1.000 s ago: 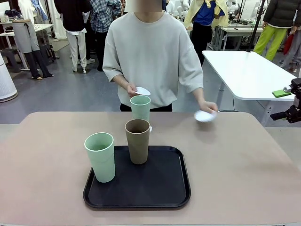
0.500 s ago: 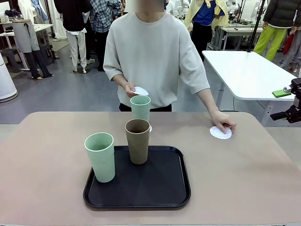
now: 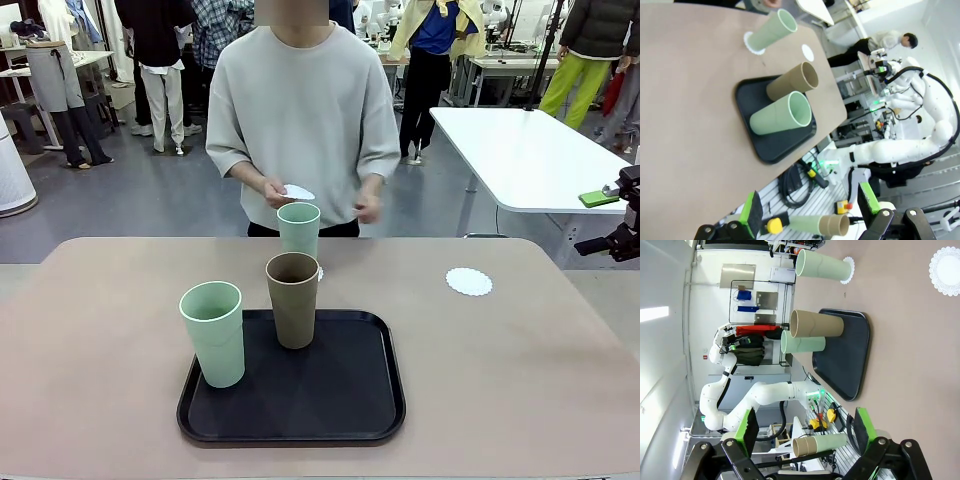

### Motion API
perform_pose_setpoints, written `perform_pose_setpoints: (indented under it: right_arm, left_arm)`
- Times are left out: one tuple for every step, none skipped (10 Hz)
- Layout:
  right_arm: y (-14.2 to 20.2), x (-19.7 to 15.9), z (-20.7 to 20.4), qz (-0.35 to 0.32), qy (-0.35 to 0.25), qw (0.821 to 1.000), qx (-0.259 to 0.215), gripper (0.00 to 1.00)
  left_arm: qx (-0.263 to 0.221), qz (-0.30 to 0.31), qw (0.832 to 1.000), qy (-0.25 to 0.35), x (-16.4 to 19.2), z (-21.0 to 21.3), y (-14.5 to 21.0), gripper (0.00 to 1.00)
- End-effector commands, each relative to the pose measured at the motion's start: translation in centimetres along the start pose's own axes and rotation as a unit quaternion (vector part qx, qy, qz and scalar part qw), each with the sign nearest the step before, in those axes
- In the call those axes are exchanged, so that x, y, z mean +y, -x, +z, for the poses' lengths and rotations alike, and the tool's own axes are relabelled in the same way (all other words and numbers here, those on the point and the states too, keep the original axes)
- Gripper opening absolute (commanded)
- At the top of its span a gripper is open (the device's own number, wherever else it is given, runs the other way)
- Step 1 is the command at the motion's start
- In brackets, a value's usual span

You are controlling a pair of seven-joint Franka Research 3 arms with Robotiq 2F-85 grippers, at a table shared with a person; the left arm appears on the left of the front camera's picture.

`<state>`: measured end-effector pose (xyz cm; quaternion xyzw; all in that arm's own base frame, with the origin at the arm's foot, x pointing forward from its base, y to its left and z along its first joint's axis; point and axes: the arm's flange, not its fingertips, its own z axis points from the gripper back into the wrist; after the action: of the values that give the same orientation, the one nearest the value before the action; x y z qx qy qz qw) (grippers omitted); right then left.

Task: Place coasters on the table and set cups on them.
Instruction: Take one Reusable plastic cup from the Flat Tray and place it on a coaster set by the human.

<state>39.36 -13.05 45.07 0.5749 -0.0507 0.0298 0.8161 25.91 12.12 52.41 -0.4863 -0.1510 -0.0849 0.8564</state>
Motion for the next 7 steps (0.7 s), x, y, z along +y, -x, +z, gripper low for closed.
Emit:
perform_pose_setpoints:
  right_arm:
    - [-0.13,0.02,0.01,0.005,-0.004,1.0,-0.007,1.0]
    - [-0.13,0.02,0.01,0.005,-0.004,1.0,-0.007,1.0]
    - [-0.13,0.02,0.01,0.005,-0.004,1.0,-0.007,1.0]
    - [-0.13,0.02,0.01,0.005,-0.004,1.0,-0.007,1.0]
    - [-0.13,0.02,0.01,0.005,-0.004,1.0,-0.007,1.0]
    - [-0.13,0.02,0.01,0.005,-0.004,1.0,-0.007,1.0]
    - [0.0,0.0,0.0,0.0,0.0,1.0,0.0,1.0]
  left_arm:
    - [-0.001,-0.001,1.0,0.006,-0.15,0.12,0.08,1.0]
    - [-0.001,-0.001,1.0,0.006,-0.15,0.12,0.08,1.0]
    - [-0.001,-0.001,1.0,0.006,-0.15,0.12,0.08,1.0]
    - [-0.001,-0.001,1.0,0.006,-0.15,0.12,0.08,1.0]
    - [-0.001,-0.001,1.0,0.006,-0.15,0.12,0.08,1.0]
    - [-0.001,-0.001,1.0,0.006,-0.15,0.12,0.08,1.0]
    - [-0.001,-0.001,1.0,0.006,-0.15,0.12,0.08,1.0]
